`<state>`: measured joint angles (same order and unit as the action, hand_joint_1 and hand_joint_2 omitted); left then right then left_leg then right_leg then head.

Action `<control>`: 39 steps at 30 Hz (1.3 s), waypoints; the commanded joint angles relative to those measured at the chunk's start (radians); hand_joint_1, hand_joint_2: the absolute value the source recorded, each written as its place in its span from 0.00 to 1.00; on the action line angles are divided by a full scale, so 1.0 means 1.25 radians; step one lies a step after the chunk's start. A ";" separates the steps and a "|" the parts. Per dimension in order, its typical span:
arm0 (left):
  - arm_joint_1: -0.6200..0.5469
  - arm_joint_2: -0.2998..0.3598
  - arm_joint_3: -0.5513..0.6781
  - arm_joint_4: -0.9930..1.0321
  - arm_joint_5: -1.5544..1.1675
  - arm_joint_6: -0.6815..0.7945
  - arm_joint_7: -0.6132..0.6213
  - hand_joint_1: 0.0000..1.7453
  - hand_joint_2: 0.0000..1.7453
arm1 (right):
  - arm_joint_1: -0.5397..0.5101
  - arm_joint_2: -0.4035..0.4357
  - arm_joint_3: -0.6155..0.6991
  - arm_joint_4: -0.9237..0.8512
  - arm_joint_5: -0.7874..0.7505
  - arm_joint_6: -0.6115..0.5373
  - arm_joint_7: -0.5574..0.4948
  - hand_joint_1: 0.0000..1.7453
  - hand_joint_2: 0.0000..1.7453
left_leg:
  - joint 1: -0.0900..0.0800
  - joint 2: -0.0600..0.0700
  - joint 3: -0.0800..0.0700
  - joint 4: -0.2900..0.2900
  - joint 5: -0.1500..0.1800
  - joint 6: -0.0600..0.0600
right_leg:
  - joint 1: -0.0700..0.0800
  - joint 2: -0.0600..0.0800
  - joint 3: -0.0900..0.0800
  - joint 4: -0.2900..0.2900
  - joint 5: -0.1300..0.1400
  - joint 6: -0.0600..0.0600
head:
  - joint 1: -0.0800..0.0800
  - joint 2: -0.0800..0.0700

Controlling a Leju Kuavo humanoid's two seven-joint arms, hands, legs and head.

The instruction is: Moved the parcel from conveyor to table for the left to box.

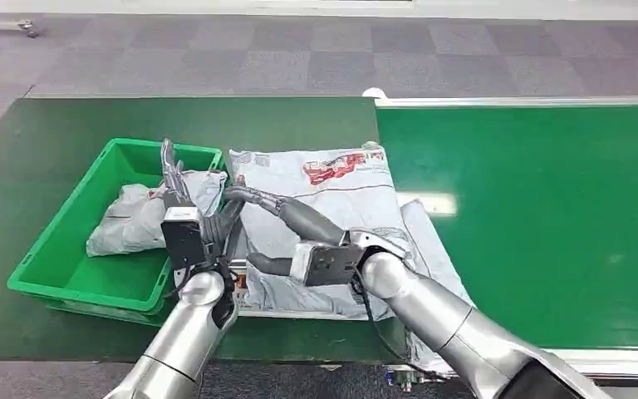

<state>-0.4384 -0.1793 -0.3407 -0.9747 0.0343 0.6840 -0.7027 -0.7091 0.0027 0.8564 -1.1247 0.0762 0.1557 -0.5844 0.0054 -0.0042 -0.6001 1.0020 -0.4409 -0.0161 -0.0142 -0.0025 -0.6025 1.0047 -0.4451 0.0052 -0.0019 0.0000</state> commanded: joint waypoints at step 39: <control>0.029 0.059 0.062 -0.025 -0.008 -0.069 0.004 0.00 1.00 | 0.358 -0.139 -0.552 0.074 -0.080 -0.558 -0.070 0.00 1.00 | 0.001 0.000 0.003 -0.002 -0.001 0.001 | 0.001 -0.001 0.004 -0.003 0.000 0.000 | 0.000 0.000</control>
<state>-0.3834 -0.1198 -0.2815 -1.0410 0.0282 0.6203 -0.7027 -0.2455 -0.1907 0.2239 -1.2478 -0.0644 -0.5779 -0.6851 0.0053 -0.0054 -0.6010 1.0018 -0.4423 -0.0158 -0.0142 -0.0049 -0.6025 1.0041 -0.4455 0.0052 -0.0019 0.0000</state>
